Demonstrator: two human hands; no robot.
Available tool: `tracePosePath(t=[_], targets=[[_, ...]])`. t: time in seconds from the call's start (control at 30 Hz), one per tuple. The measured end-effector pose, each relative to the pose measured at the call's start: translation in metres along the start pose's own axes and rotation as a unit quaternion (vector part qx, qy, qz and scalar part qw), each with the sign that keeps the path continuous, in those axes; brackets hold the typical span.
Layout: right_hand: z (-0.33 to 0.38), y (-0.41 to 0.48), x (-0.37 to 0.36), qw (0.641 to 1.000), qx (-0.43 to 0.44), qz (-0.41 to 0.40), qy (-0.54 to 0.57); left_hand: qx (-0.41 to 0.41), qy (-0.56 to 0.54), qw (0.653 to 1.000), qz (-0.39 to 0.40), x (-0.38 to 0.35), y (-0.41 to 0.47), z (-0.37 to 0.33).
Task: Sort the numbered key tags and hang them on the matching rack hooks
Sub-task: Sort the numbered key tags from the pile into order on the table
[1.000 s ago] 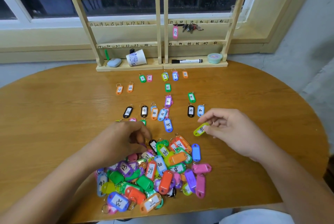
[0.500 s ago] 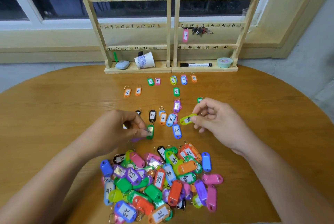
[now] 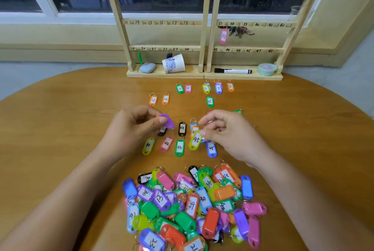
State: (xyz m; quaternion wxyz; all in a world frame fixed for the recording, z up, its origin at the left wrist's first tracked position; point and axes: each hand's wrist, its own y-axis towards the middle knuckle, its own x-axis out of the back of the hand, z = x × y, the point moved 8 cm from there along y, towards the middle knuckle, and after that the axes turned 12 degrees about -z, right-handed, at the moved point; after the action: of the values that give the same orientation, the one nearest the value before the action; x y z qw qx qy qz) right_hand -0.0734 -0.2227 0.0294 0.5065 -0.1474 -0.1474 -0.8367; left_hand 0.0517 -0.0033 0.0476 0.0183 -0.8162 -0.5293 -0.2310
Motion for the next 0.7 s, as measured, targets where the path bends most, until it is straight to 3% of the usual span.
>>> tracePosePath(t=[0.27,0.7], targets=[[0.005,0.015,-0.035,0.999,-0.002,0.018,-0.048,0.057,-0.145,0.987,-0.031,-0.001,-0.003,0.007],[-0.006,0.01,-0.014,0.991,0.014,0.027,-0.132,0.09,-0.224,0.97,-0.036,-0.005,-0.007,0.004]])
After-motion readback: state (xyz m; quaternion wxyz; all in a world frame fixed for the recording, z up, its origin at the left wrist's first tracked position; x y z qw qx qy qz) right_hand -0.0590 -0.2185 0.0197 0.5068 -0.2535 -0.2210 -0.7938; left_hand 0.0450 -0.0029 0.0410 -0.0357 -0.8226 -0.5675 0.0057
